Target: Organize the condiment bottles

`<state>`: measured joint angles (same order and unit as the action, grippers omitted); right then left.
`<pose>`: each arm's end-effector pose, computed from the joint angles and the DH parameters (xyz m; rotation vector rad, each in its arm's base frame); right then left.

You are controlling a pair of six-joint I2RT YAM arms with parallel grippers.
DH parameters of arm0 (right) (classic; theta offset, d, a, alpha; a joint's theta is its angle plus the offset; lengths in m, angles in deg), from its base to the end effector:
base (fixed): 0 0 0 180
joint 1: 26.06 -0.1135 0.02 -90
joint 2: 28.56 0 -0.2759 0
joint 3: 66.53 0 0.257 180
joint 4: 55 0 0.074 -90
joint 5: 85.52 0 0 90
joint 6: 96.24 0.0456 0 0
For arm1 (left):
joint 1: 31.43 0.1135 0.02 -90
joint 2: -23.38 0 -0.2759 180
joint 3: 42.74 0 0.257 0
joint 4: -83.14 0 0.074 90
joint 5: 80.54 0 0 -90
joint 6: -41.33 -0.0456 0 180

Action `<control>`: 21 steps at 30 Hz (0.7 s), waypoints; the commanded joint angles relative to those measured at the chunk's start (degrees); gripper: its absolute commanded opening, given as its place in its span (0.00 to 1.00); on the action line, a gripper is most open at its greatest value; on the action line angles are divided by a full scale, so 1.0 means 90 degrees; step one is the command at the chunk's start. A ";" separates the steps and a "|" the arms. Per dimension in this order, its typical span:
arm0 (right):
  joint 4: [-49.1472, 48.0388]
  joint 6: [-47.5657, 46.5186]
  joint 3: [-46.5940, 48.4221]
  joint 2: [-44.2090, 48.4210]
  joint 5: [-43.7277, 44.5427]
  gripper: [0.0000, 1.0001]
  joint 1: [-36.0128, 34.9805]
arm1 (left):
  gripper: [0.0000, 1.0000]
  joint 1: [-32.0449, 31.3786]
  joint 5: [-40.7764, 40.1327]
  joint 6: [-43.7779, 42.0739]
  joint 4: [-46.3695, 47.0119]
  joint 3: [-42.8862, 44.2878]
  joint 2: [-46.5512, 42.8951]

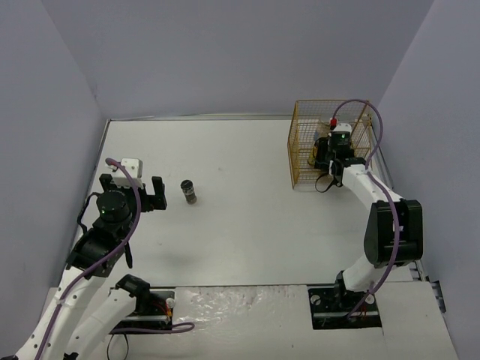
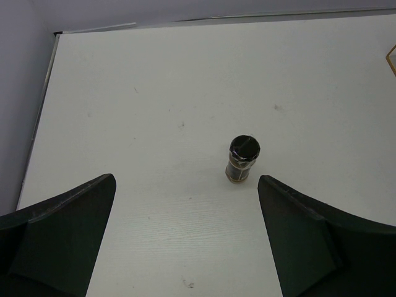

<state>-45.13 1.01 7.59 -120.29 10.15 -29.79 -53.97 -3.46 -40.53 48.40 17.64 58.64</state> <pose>0.3787 0.0202 0.2564 0.1244 2.0441 0.0180 0.1371 -0.0459 0.3621 0.0527 1.7377 -0.1978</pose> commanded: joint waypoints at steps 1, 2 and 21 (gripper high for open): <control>-0.0325 0.0083 0.0073 0.0372 -0.0175 0.65 0.0023 | 0.97 -0.0034 -0.0001 0.0023 0.0240 0.0261 0.0018; -0.0244 0.0078 0.0116 0.0468 -0.0244 0.69 0.0007 | 0.97 -0.0034 -0.0001 0.0017 0.0235 0.0261 0.0024; -0.0221 -0.1252 0.1350 0.0978 -0.2317 1.00 -0.3444 | 0.97 -0.0014 -0.0007 0.0004 0.0221 0.0285 0.0071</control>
<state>-42.95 -5.92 16.66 -104.64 -5.34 -54.64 -53.97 -3.45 -40.53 48.40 17.64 58.63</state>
